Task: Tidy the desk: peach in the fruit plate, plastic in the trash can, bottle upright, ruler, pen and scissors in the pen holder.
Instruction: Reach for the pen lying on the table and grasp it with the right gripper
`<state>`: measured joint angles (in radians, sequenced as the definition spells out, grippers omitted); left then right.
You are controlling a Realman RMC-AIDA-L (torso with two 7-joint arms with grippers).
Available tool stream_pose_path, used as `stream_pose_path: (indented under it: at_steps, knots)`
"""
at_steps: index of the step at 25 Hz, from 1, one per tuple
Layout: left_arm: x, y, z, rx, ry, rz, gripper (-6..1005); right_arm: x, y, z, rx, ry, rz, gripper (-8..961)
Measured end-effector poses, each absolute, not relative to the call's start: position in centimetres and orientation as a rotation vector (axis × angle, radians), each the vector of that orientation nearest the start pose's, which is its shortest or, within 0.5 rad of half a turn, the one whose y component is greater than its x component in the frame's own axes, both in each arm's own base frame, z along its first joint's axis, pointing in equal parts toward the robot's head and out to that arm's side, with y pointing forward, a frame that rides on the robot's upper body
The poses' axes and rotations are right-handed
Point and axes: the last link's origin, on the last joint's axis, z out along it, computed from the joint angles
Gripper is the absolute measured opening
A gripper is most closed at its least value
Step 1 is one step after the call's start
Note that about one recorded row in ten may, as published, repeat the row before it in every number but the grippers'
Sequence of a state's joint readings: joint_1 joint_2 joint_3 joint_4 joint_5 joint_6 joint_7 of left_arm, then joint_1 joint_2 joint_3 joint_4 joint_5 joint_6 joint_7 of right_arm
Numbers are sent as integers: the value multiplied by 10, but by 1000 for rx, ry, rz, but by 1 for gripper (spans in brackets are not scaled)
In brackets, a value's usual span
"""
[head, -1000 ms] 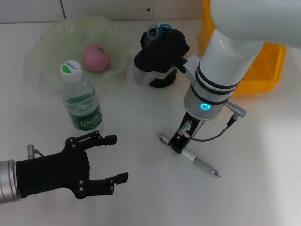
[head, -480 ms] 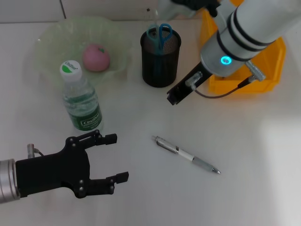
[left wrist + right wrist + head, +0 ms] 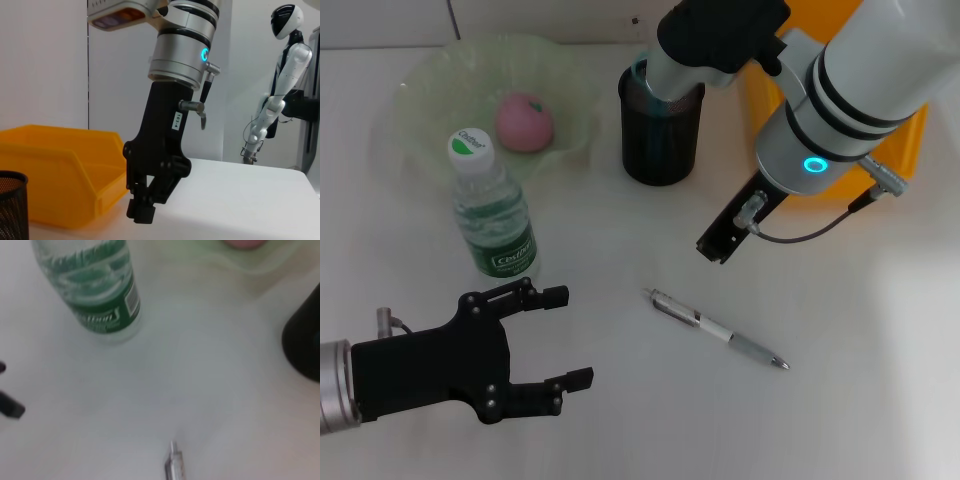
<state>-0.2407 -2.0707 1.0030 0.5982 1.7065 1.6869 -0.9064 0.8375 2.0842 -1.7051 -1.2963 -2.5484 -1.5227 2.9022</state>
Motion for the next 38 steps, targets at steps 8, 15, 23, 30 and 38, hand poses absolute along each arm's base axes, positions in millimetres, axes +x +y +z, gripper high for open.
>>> stream_pose_path:
  at_steps: [8, 15, 23, 30, 38]
  knots:
    - [-295, 231, -24, -2776, -247, -861, 864, 104, 343, -61, -2672, 790, -724, 189]
    - [-294, 231, -24, -2783, -243, -867, 864, 112, 338, -68, -2690, 772, -802, 405]
    - [-293, 232, -25, -2784, -242, -870, 864, 110, 325, -87, -2718, 675, -861, 571]
    - [-293, 232, -24, -2781, -242, -873, 864, 111, 323, -97, -2737, 706, -859, 568]
    - [-293, 232, -24, -2781, -240, -873, 864, 115, 325, -102, -2718, 724, -879, 564]
